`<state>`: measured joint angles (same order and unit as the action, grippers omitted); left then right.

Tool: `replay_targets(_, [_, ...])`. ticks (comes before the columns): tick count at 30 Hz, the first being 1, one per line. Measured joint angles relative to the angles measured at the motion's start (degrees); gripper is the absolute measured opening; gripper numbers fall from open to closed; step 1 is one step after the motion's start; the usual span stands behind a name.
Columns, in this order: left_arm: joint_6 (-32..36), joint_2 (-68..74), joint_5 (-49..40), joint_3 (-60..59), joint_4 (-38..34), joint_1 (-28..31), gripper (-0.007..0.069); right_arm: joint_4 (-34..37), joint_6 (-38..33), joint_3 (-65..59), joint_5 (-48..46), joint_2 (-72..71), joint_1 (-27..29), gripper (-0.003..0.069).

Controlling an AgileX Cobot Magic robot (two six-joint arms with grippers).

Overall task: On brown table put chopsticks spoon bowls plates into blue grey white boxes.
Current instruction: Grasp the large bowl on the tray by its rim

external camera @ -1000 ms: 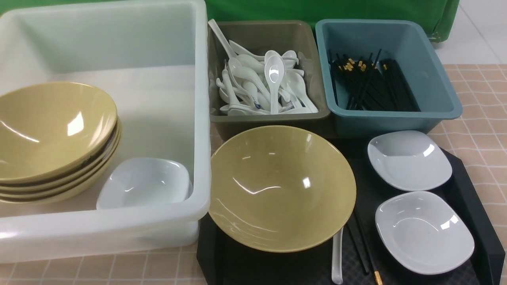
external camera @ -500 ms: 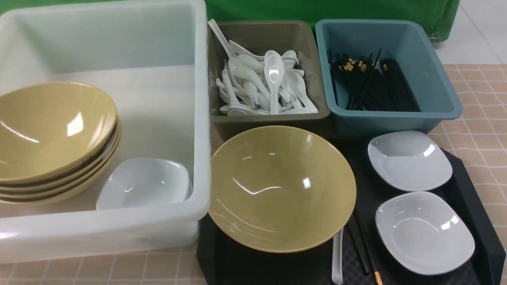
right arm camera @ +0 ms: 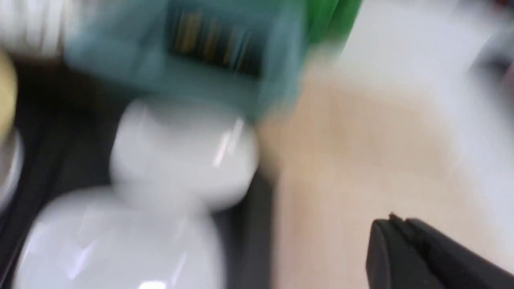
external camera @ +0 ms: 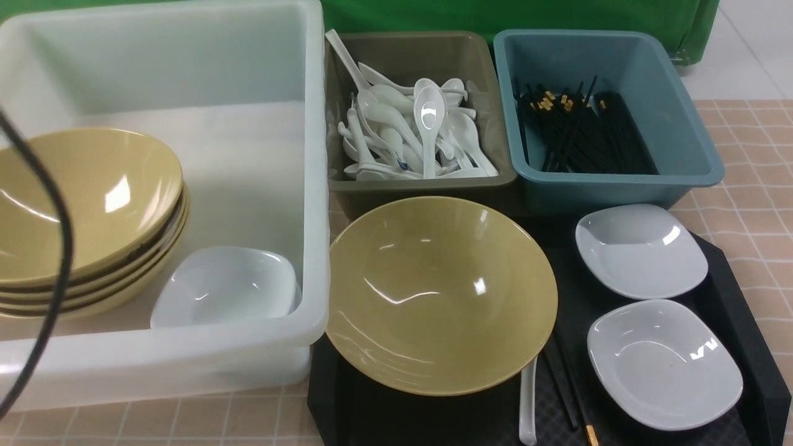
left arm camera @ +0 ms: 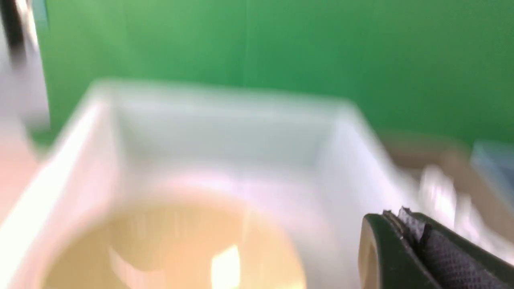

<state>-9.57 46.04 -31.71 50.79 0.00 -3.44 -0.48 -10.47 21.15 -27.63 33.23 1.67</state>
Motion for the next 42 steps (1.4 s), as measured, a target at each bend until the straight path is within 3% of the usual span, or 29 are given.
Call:
replay_targets(2, [9.1, 7.3, -8.6, 3.8, -9.4, -0.8, 0.0005, 6.1, 0.0, -0.3, -2.2, 2.8, -0.8, 0.0064])
replay_targets(3, [10.1, 7.3, -9.2, 4.1, -10.4, -0.9, 0.0005, 6.8, -0.2, -0.3, -2.2, 3.0, -0.9, 0.0064])
replay_targets(5, [21.3, 14.9, -15.6, 8.3, -23.0, -3.3, 0.0005, 14.8, -5.8, -0.3, -1.9, 4.3, -2.0, 0.0064])
replay_targets(6, [22.2, 16.2, -16.1, 9.0, -24.0, -3.9, 0.0005, 16.1, -7.1, -0.3, -1.9, 4.5, -2.3, 0.0064])
replay_targets(7, [28.5, 21.2, -19.3, 11.3, -31.3, -6.1, 0.0005, 20.4, -11.9, -0.3, -1.9, 4.8, -3.1, 0.0064])
replay_targets(9, [33.8, 27.5, -23.1, 15.2, -36.9, -10.9, 0.0005, 24.8, -17.3, -0.3, -1.8, 5.0, -4.5, 0.0064])
replay_targets(13, [34.7, 37.7, -26.3, 21.3, -36.3, -20.5, 0.0005, 26.8, -20.2, -0.3, -1.0, 5.0, -6.1, 0.0065])
replay_targets(17, [29.0, 47.9, -24.9, 27.3, -25.7, -31.1, 0.0005, 27.1, -20.9, -0.3, -0.3, 5.0, -6.4, 0.0067])
replay_targets(20, [23.8, 54.5, -22.7, 30.1, -17.2, -35.6, 0.0005, 28.0, -21.0, -0.3, 0.0, 5.0, -6.4, 0.0068])
replay_targets(23, [21.1, 58.8, -20.8, 31.4, -13.6, -38.4, 0.0005, 28.4, -21.0, -0.3, 0.4, 5.0, -6.4, 0.0068])
replay_targets(30, [21.4, 62.7, -16.3, 31.7, -20.9, -43.1, 0.0005, 28.5, -21.0, -0.3, 0.5, 5.0, -6.4, 0.0073])
replay_targets(34, [26.4, 62.4, -15.0, 31.7, -29.0, -44.3, 0.0005, 28.7, -21.0, -0.3, 0.6, 5.0, -6.4, 0.0076])
replay_targets(37, [33.9, 60.4, -14.7, 31.7, -35.6, -44.3, 0.0005, 29.0, -21.0, -0.3, 0.7, 5.0, -6.4, 0.0079])
replay_targets(42, [37.6, 54.5, -14.7, 31.7, -32.0, -39.8, 0.0006, 29.3, -21.0, -0.3, 0.7, 5.0, -6.4, 0.0082])
